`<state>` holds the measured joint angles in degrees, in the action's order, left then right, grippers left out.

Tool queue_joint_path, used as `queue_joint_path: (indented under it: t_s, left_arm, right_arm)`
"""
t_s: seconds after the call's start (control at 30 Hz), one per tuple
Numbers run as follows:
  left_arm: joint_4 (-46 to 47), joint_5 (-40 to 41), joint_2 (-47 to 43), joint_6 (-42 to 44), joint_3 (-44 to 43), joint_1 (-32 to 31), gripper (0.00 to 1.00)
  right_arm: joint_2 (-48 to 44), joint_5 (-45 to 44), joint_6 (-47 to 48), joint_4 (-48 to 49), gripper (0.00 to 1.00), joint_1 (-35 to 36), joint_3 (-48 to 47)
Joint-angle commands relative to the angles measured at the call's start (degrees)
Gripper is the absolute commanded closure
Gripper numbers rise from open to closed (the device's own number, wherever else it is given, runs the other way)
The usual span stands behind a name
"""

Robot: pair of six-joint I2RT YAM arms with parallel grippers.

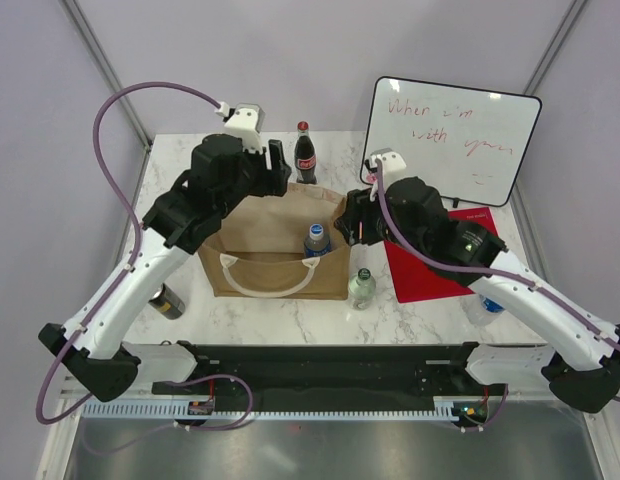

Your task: Place the beverage into the canvas bag

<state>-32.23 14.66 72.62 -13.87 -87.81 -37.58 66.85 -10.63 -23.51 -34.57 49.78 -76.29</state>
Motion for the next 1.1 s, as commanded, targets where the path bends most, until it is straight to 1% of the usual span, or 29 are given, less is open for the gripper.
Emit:
queue_joint_path:
  t_s: [0.0,0.03,0.13,0.17,0.23,0.27,0.3,0.33,0.37,0.47,0.57,0.7,0.77,0.83,1.07]
  left_arm:
    - [-10.6,-1.2,-2.4,-1.3,-2.6,2.7,0.25]
    - [-12.7,-1.3,-3.9,-1.3,-2.0,2.7,0.25]
    - [-14.4,-2.5,-6.4,-1.4,-0.4,2.7,0.25]
    - [-15.2,-2.9,-8.1,-1.4,0.0,2.7,0.25]
    - [-15.9,-2.6,-9.8,-1.4,1.2,2.7,0.24]
    - [-16.5,-2.0,-11.3,-1.4,1.6,2.7,0.22]
    - [-16.7,-0.6,-12.0,-1.5,1.9,2.7,0.21]
    - [-17.1,0.1,-12.8,-1.6,2.8,2.7,0.21]
    - [-17.3,0.8,-13.5,-1.6,3.3,2.7,0.21]
    - [-17.3,0.2,-16.4,-2.0,6.3,2.7,0.21]
    - [-17.3,0.5,-19.2,-2.3,9.9,2.7,0.21]
    - [-17.2,1.2,-21.6,-3.2,13.1,2.7,0.21]
    - [-17.1,0.4,-22.7,-3.9,13.5,2.7,0.21]
    - [-17.0,-0.2,-23.8,-4.3,14.2,2.7,0.21]
    - [-17.1,-2.1,-25.3,-4.6,14.1,2.7,0.21]
  right_arm:
    - [3.7,-5.3,4.7,1.5,0.37,0.0,-8.9]
    - [4.9,-5.9,5.2,2.3,0.36,-1.1,-10.5]
    - [11.4,-6.2,8.4,4.6,0.32,-4.3,-16.9]
    - [15.8,-6.2,9.3,4.8,0.31,-5.0,-21.0]
    - [20.4,-6.7,12.6,6.1,0.22,-6.9,-25.2]
    - [24.9,-6.9,13.6,6.9,0.18,-7.4,-28.5]
    - [26.9,-6.9,14.7,7.8,0.15,-8.2,-30.0]
    - [28.9,-6.9,16.7,10.4,0.13,-9.6,-31.1]
    - [32.6,-6.9,17.5,11.5,0.13,-10.3,-32.9]
    - [39.2,-5.1,18.6,15.2,0.12,-13.2,-36.5]
    - [43.7,-3.1,20.2,19.5,0.12,-14.4,-37.8]
    - [47.6,1.2,22.3,24.4,0.12,-14.9,-37.6]
    - [49.6,2.5,22.5,26.5,0.12,-15.2,-37.5]
    - [51.5,5.9,22.6,28.2,0.13,-15.9,-38.0]
    - [58.2,7.5,22.8,29.3,0.14,-17.2,-44.2]
